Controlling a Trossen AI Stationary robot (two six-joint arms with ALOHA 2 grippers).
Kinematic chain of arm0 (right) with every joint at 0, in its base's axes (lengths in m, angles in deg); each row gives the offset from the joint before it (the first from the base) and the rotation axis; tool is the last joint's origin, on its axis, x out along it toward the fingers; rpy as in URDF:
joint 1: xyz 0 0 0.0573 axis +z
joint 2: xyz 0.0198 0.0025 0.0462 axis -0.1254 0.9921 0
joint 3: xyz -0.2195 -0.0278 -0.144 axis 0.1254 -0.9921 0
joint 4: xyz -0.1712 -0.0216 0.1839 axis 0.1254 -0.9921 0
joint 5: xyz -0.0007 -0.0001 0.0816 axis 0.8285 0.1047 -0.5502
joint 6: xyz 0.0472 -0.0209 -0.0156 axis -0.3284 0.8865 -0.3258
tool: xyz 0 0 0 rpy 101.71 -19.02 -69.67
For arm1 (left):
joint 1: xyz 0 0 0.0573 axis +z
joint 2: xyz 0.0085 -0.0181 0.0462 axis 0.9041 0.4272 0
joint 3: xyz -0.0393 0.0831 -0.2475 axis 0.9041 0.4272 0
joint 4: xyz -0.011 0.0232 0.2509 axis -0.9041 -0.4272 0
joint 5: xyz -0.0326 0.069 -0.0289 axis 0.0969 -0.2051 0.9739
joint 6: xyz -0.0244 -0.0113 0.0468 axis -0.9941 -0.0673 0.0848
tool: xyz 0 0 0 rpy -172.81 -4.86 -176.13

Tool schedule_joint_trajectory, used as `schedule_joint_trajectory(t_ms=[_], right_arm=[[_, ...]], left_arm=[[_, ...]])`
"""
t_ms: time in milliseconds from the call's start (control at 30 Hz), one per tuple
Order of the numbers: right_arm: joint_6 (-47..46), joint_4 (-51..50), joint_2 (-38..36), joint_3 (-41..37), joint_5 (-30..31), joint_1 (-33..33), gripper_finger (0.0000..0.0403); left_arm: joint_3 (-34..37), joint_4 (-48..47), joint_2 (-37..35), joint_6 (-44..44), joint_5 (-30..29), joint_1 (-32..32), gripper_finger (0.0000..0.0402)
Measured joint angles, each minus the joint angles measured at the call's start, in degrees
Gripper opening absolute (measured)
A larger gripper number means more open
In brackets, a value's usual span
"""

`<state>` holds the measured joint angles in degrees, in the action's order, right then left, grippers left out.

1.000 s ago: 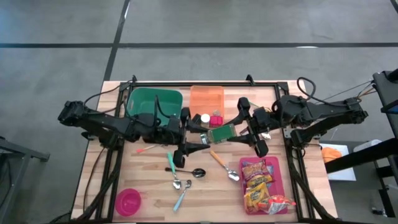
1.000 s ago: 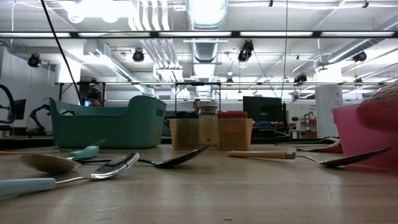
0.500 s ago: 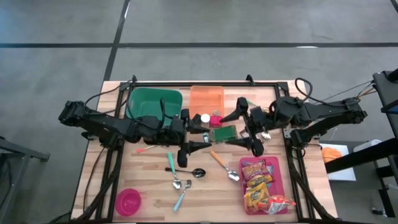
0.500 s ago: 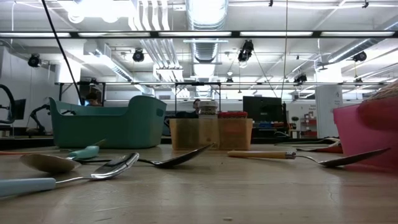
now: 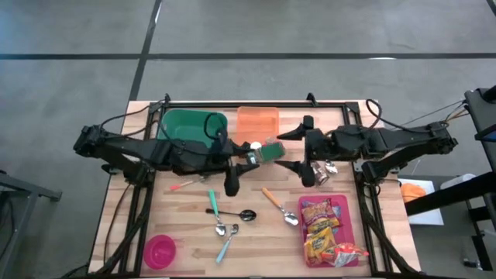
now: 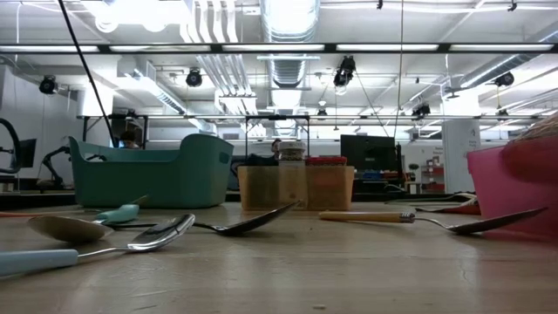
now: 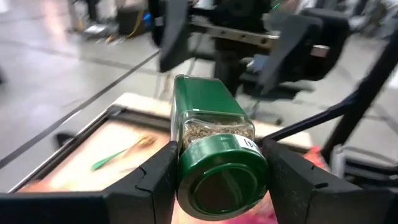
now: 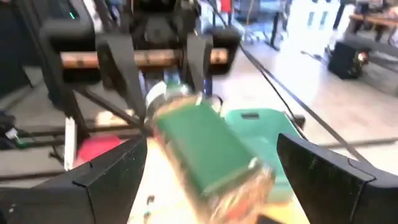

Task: Pick & Place Food Item
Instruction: Put the green seasoning bottle into the orange bin

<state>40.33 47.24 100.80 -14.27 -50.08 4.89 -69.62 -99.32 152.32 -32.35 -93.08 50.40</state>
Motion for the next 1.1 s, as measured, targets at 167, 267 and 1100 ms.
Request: schedule_joint_trajectory(t_ms=[167, 267, 1100], right_arm=[[2.00, -9.05, -0.04, 0.00, -0.33, 0.02, 0.0357], [2.97, -16.62, -0.04, -0.02, -0.47, 0.03, 0.0357], [-16.67, -20.50, -0.07, -14.96, -0.46, 0.03, 0.0357]], left_arm=[[-3.92, -12.68, -0.03, -2.53, -3.32, 2.84, 0.0185], [-5.03, -16.67, -0.02, -2.74, -3.49, 5.57, 0.0185], [-21.58, -42.10, 14.71, -0.80, 19.27, 39.64, 0.0185]])
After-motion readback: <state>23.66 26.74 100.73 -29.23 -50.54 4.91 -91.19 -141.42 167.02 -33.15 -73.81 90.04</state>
